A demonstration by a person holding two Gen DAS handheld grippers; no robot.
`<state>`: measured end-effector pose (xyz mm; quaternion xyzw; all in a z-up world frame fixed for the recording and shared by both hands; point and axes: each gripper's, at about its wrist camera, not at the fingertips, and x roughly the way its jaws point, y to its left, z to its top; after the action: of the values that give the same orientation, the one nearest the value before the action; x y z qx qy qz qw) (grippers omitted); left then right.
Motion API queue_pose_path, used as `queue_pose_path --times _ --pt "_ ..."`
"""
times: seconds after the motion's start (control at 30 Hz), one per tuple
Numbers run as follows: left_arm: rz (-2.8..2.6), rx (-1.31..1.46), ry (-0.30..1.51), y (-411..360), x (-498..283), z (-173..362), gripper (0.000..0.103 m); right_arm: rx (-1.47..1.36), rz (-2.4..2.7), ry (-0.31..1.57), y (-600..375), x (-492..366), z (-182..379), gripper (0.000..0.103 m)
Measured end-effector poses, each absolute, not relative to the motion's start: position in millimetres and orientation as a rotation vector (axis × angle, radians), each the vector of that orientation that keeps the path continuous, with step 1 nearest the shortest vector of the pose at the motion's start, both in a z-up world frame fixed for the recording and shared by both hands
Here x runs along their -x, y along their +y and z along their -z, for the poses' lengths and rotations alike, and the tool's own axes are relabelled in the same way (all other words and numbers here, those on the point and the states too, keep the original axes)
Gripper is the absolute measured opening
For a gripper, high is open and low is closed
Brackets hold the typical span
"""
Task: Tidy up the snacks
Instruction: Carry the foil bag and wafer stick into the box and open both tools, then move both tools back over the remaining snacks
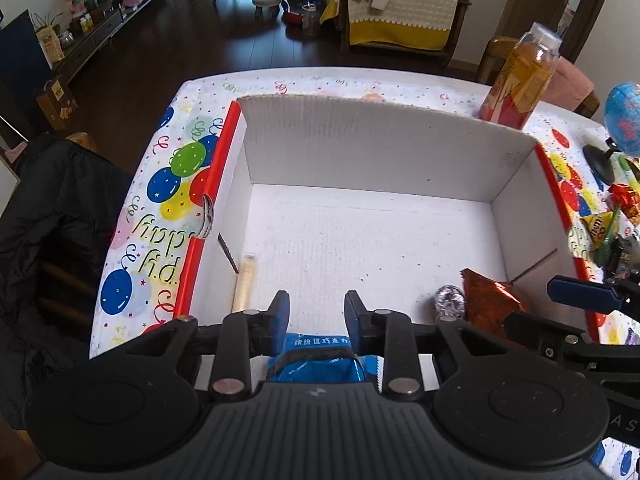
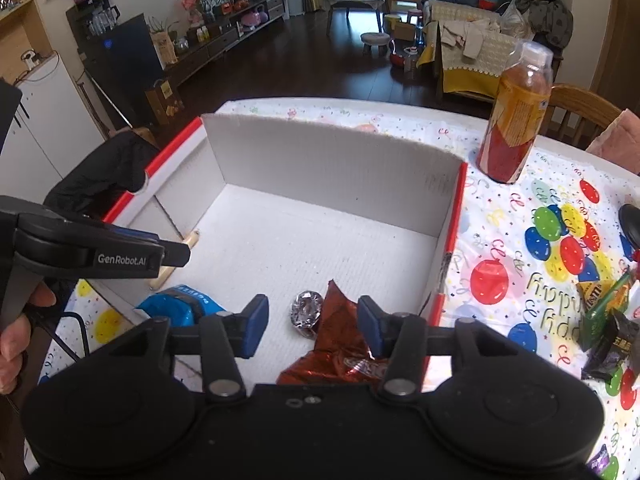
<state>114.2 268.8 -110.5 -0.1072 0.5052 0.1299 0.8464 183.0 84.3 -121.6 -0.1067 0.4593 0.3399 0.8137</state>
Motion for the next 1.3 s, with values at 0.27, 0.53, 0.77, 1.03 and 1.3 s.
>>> queue_pose_path --times 0.27,0.53,0.77,1.03,1.3 --pt "-0.268 0.216 1.004 255 -95 84 0.055 0.185 -0.723 0.930 66 -171 96 0.069" --pt "-0.256 0.199 0.938 234 -79 59 0.071 0.152 -0.703 0.878 40 -158 72 0.082" --pt "-0.206 0.192 0.879 210 -66 37 0.084 0.137 -0.686 0.835 10 -146 54 0.091" --pt "-0.125 0.185 0.834 166 -62 22 0.099 0.079 -0.653 0.804 -35 -138 42 0.103" --pt "-0.037 0.183 0.831 104 -79 25 0.102 0.070 -0.576 0.763 -101 -135 49 0.103"
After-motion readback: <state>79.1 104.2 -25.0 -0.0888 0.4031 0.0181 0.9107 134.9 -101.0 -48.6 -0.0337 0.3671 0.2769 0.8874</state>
